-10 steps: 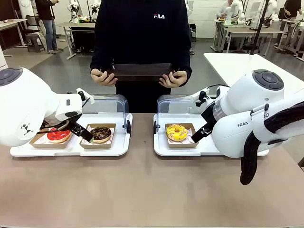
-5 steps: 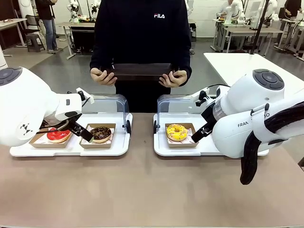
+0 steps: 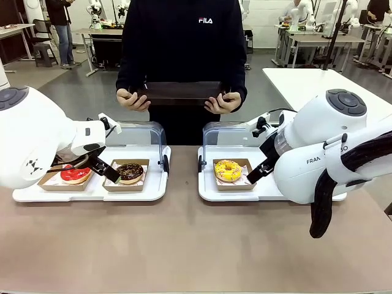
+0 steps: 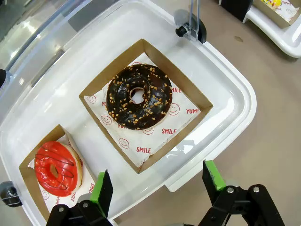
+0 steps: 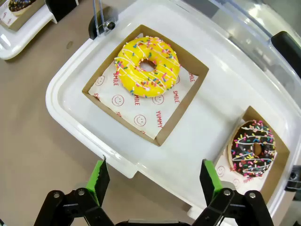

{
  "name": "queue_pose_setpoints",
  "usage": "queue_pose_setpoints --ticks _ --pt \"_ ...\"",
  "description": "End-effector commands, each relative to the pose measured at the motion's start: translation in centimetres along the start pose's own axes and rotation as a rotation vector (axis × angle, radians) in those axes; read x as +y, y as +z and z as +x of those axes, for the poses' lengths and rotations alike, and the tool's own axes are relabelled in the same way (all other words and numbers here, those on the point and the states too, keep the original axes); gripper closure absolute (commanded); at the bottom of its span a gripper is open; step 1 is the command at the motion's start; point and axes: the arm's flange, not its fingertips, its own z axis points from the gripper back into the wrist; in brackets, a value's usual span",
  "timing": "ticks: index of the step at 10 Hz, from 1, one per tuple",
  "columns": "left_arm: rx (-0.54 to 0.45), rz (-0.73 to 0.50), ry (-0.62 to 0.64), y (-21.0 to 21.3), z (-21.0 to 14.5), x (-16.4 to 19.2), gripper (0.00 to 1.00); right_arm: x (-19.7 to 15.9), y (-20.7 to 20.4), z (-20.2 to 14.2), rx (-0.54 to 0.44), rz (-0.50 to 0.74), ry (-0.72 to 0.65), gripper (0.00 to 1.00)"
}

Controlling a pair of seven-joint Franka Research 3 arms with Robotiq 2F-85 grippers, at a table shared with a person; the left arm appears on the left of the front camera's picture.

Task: Provide the desired donut to the person.
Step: Pick up and lift the Paper togo box containing the Donut pointed at by the person.

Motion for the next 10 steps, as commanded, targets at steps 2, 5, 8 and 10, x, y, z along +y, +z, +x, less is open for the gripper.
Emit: queue_pose_setpoints --ticks 2,5,8,10 --pt "-0.009 -0.069 -0.035 2.8 0.3 1.4 0.0 -2.2 5.2 0.1 -0.031 0.073 0.061 0.0" --pt "0.001 -0.22 -0.059 9.4 -2.1 4.9 0.0 -8.4 12.2 -2.3 -0.091 0.249 0.184 0.0" --pt "-0.071 -0.367 -0.099 14.6 -5.5 8.2 0.0 -12.4 15.8 -4.6 -0.215 0.34 0.249 0.0" --pt "-0.137 -0.419 -0.151 16.8 -8.0 9.2 0.0 -13.4 18.0 -5.8 -0.307 0.358 0.242 0.0"
